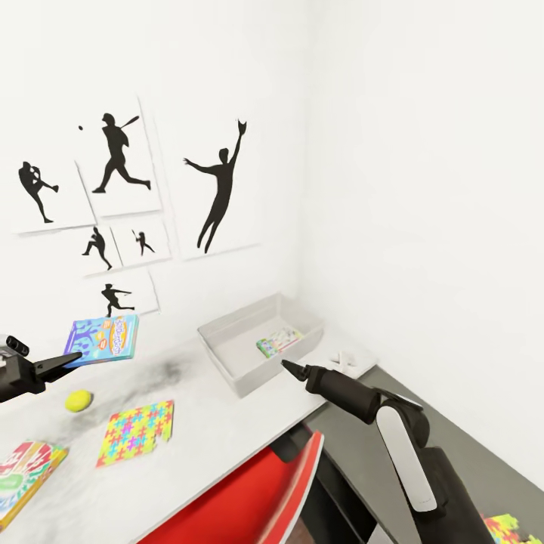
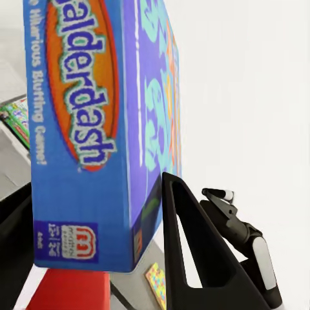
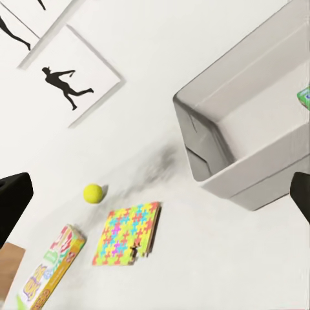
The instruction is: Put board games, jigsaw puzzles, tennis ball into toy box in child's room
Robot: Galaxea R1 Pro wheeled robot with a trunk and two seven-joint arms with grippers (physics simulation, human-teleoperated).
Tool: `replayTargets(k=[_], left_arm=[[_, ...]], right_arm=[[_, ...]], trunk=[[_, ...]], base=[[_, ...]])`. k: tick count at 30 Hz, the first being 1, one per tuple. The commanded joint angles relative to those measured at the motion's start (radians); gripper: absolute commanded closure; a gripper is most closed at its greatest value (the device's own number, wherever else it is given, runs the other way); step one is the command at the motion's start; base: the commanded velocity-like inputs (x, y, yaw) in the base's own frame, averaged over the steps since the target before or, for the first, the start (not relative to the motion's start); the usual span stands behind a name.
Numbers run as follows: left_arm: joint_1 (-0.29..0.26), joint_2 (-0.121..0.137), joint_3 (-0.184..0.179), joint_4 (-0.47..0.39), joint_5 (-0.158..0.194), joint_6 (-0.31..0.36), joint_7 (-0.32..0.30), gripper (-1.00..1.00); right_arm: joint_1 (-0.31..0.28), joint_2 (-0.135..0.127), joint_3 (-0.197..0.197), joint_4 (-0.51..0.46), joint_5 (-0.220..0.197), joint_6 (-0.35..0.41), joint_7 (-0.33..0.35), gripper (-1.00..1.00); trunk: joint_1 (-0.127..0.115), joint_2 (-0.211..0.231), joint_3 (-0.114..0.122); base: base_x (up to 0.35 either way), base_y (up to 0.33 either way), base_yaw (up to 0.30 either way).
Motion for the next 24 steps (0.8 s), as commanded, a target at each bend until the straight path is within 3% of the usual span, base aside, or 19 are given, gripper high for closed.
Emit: replayTargets(k=[1,15,24], left_arm=[[-0.001,0.000,0.000,0.000,0.001,0.011,-0.004,1.00],[-0.001,-0.001,0.000,0.000,0.001,0.010,-0.004,1.00],[-0.001,-0.001,0.000,0.000,0.001,0.010,-0.004,1.00]], right_arm=[[-0.001,0.000,-0.001,-0.001,0.001,0.005,0.003,-1.00],[-0.001,0.000,-0.001,0.000,0.001,0.006,0.004,-1.00],[-0.001,0.000,-0.002,0.000,0.001,0.006,0.004,-1.00]], trunk=[[0.001,-0.002,-0.002],[0.001,-0.002,-0.002],[0.001,-0.002,-0.002]], base=[[0.279,0.000,0.116],[0.194,0.000,0.018],[0.034,0.000,0.000]])
